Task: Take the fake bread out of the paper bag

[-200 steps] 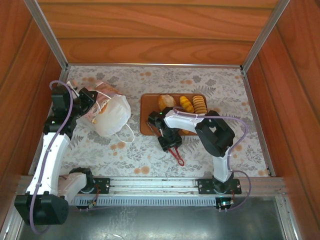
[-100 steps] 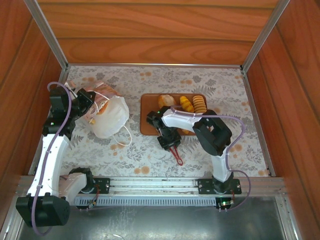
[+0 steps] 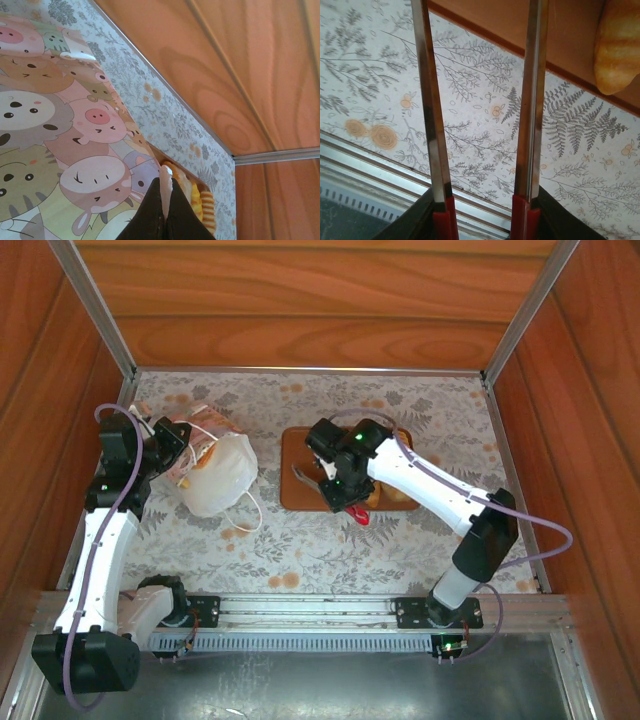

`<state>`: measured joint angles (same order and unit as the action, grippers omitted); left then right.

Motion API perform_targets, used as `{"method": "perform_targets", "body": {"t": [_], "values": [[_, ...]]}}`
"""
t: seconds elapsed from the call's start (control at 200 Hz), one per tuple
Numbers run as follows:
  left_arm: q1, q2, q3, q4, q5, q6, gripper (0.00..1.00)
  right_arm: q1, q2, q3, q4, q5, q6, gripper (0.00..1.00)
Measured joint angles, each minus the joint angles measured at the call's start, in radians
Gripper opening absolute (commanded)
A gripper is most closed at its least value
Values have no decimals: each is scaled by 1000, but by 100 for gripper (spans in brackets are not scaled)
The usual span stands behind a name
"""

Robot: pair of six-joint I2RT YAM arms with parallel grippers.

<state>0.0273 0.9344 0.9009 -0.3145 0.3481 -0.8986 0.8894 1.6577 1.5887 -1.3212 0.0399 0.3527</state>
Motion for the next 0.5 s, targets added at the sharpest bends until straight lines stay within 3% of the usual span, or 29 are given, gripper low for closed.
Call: {"method": "perform_targets", "body": {"t": [0.195,0.5], "values": [[0,0,1,0,3,0,0,-9,-51,71,-13,-60,-29,41],[0,0,11,-1,17,0,0,9,-139,47,58,-299,-106,40]]}}
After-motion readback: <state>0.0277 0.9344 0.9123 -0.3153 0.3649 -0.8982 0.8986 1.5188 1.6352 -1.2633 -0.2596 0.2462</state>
